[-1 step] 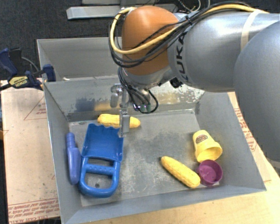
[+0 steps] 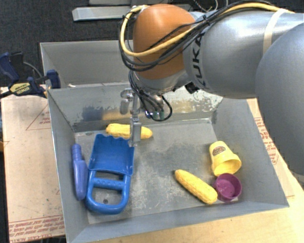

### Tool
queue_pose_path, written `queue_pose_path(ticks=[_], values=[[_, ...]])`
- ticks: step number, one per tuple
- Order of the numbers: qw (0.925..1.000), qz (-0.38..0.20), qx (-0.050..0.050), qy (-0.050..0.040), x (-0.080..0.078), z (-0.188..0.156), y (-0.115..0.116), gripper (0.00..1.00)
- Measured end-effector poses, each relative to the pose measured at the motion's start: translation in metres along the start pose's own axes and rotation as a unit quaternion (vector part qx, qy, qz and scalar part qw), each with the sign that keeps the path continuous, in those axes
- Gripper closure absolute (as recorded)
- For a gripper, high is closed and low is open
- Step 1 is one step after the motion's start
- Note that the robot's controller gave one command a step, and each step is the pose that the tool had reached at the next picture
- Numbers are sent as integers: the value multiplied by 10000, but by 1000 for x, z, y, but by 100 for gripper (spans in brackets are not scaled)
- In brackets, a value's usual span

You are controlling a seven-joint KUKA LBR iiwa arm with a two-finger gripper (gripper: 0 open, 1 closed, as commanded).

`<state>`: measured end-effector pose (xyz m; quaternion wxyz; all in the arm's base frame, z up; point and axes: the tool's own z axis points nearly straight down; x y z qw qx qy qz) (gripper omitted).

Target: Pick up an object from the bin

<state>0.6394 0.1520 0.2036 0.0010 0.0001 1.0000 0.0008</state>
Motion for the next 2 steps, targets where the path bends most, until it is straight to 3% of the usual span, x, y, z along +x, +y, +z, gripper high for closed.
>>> queue_pose_path(ticks=[1,2], values=[[10000,-34,-6,-10,35,66,52,0],[9991,420,-10,-24,1,119,52,0]])
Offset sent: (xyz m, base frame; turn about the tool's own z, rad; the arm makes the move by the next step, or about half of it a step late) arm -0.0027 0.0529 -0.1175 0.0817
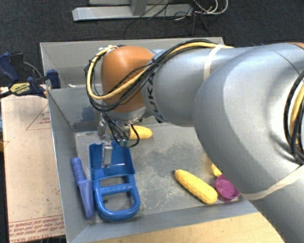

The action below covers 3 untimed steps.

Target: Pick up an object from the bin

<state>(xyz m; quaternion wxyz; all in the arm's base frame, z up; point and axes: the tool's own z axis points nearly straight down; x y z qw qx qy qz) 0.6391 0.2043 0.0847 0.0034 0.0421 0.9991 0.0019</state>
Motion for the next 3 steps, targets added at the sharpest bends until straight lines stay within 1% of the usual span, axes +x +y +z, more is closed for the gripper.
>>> queue_pose_path(ticks=[1,2,3], values=[[10000,1,-3,9,9,15,2,0],[9960,895,-15,-25,33,10,25,100],[9960,898,-16,-24,33,10,25,100]])
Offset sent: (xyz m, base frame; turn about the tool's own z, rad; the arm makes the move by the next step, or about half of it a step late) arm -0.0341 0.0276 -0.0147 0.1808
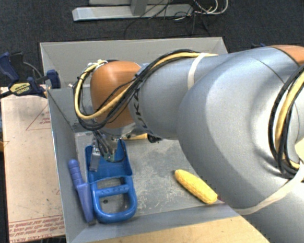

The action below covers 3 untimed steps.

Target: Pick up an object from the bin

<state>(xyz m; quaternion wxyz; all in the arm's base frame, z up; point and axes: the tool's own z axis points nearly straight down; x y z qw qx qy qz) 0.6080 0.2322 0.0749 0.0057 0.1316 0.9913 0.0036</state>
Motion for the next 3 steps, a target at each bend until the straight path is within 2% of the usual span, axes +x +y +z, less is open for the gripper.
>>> queue_pose_path(ticks=[1,2,3], values=[[10000,33,13,15,-8,-70,2,100],[9995,-324,-25,-44,-31,-33,17,100],[9962,-865,-18,-38,-12,-2,11,100]])
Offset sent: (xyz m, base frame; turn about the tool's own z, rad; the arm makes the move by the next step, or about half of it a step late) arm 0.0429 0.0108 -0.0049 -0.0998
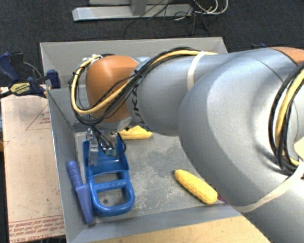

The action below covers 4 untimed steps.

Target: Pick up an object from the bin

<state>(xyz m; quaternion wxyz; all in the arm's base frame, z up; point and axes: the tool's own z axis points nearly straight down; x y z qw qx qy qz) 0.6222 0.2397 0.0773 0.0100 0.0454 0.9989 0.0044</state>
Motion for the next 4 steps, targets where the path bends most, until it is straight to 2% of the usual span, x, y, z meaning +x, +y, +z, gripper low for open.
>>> queue_pose_path(ticks=[1,2,3,4], values=[[9997,255,-34,-34,4,0,-7,100],[9989,464,-55,-73,15,0,-26,100],[9970,746,-94,-168,32,0,-18,100],[9978,623,-100,-178,30,0,-21,100]])
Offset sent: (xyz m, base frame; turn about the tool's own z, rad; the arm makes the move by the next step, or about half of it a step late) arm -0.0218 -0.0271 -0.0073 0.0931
